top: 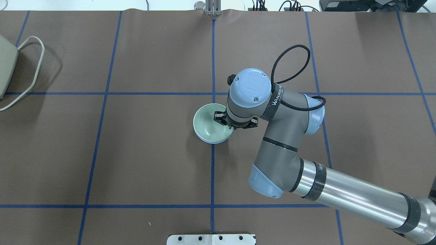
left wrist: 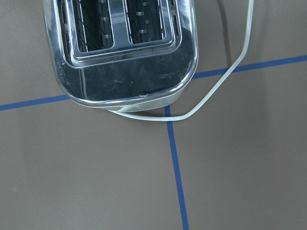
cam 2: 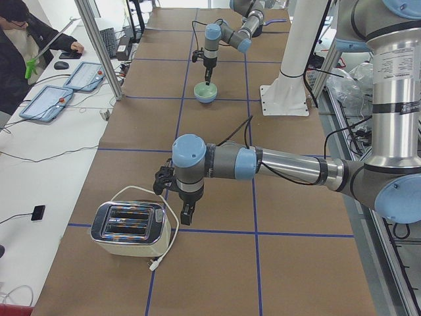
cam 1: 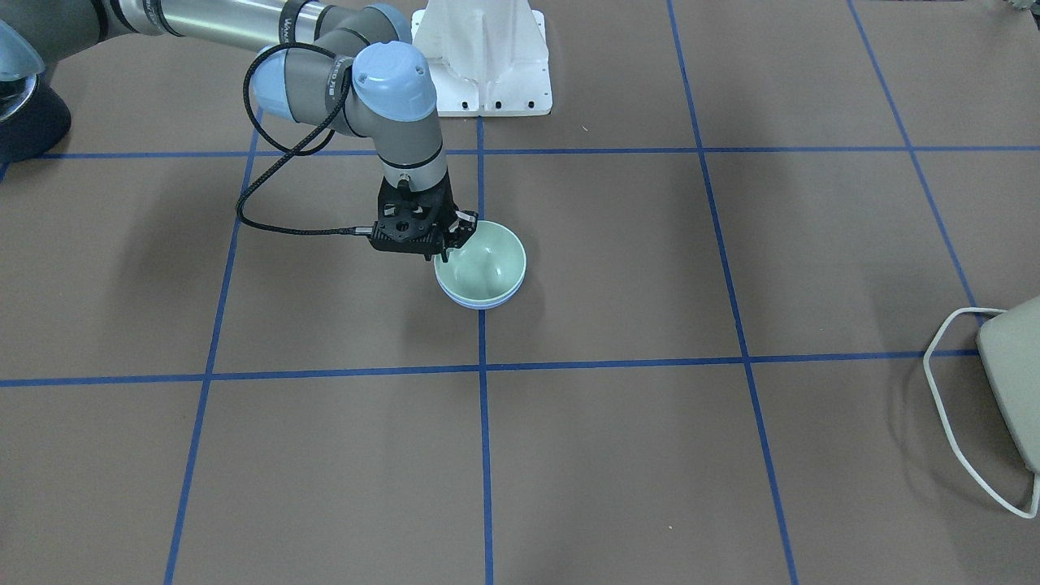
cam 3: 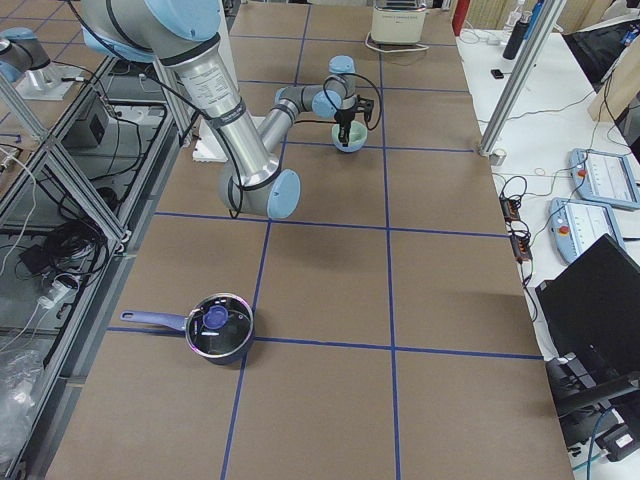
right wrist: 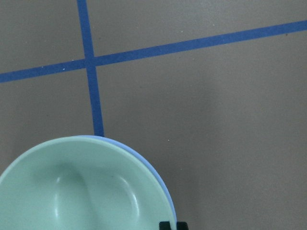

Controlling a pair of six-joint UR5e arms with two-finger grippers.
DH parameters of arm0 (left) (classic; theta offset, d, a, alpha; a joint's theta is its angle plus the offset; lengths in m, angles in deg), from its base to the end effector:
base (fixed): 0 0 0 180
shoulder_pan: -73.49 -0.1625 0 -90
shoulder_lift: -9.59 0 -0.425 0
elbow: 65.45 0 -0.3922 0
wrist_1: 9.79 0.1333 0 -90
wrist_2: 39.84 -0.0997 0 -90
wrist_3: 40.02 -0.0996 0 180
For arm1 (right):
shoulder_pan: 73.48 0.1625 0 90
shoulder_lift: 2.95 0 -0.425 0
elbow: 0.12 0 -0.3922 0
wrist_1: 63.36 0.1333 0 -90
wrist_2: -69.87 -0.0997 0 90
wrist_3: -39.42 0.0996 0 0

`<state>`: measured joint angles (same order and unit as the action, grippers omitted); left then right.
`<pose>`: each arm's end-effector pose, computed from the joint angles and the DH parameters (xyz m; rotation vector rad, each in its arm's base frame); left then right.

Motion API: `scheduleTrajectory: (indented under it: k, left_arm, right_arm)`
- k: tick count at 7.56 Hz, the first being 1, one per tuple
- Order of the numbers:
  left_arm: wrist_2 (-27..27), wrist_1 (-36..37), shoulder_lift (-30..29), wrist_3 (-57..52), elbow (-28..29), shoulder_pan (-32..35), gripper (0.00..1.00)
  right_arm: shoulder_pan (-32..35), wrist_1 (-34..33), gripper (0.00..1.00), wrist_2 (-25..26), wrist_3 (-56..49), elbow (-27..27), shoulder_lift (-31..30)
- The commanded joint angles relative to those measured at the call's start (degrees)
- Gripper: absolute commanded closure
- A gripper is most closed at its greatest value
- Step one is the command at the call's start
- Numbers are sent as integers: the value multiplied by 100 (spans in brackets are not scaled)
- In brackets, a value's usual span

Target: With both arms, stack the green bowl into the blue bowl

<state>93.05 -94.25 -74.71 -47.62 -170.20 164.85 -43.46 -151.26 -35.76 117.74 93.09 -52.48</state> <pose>-0.0762 -0.4474 0.5904 0.1167 0.7420 0.1267 -0.5509 -0.4413 0.2104 0.0414 -0.8348 0.1923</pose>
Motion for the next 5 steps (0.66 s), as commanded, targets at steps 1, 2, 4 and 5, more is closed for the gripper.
scheduleTrajectory:
  k: [1,2,4,5]
  left_arm:
    - [0,0,1,4,16,5,1]
    - [0,0,1,4,34,-4,1]
    - [0,0,9,21,69,5,1]
    - [0,0,1,21,69,5,1]
  right_arm:
    - [527,-7,0,-149,-176,40,65]
    - [1096,-16,0,-542,-586,31,4]
    - [2344,-16,0,-1552,-2076,31,-494]
    - [2898,-25,0,-1818,-3059,13,-845]
